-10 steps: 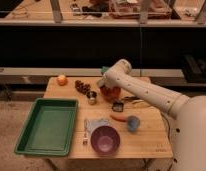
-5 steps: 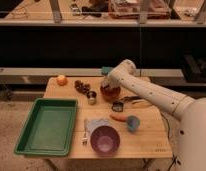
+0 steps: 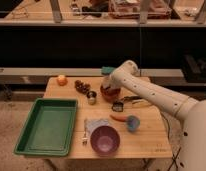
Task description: Place eraser in red bowl
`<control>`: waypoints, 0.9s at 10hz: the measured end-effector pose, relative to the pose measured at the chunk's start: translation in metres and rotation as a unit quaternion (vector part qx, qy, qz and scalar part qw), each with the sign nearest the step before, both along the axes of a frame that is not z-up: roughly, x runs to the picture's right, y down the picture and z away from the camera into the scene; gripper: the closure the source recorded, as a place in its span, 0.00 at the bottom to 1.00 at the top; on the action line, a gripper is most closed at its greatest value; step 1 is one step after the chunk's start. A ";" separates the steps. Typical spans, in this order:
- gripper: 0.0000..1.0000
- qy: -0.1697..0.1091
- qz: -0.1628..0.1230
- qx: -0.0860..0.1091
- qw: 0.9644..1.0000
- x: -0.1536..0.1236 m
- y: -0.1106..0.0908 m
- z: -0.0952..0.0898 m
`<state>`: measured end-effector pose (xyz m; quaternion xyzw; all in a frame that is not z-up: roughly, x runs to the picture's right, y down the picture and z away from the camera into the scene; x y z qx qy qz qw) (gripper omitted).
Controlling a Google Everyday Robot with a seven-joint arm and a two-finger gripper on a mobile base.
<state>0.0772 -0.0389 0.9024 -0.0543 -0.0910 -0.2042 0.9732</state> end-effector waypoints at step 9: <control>0.20 0.000 -0.001 -0.014 1.000 0.002 0.007 -0.001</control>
